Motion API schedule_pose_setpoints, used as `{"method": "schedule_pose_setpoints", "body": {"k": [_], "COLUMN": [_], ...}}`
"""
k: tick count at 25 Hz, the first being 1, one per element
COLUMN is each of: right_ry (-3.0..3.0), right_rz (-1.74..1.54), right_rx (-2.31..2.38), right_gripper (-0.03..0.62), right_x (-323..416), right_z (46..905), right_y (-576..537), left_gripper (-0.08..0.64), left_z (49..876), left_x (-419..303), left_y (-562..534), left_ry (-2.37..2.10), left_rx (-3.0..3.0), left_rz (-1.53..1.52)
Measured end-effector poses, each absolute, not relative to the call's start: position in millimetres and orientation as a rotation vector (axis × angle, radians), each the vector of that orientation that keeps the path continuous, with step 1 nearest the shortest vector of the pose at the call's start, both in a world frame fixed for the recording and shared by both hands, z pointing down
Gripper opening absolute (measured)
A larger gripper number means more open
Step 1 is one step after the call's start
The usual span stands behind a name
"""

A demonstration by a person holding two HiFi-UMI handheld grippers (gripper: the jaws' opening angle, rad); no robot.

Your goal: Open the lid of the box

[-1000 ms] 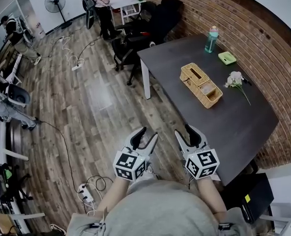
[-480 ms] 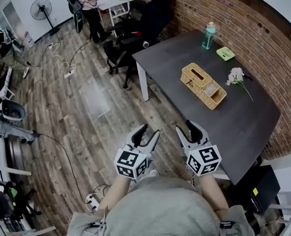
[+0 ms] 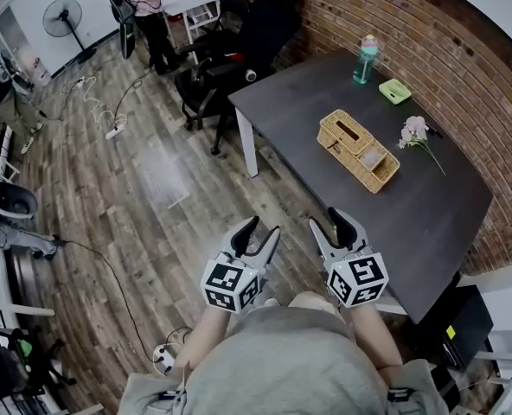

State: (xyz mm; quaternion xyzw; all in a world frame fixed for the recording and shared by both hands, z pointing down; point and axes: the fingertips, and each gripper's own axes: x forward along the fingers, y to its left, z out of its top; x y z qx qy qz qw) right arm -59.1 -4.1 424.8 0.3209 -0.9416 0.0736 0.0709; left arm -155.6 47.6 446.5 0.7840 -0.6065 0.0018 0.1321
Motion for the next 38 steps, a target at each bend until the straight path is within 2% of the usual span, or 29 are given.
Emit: {"method": "schedule_pose_setpoints", "body": {"k": [14,38], "right_ry": [-2.781,-2.635], "right_rz": [0.271,0.228], "right_rx": [1.033,1.305], "right_gripper": [0.189,0.187], "right_x": [-56.7,-32.1], "right_z": [440.1,446.8], "right_y": [-51.3,-239.2], "left_gripper": [0.198,0.198], "left_z": [461.3,457.9], "left_x": [-159.9,-146.3], "left_y": [1.2,-213.0], "left_ry": [-1.699,-1.461], "left_rx": [2.278,2.426], "left_rz": [0.036,0.099]}}
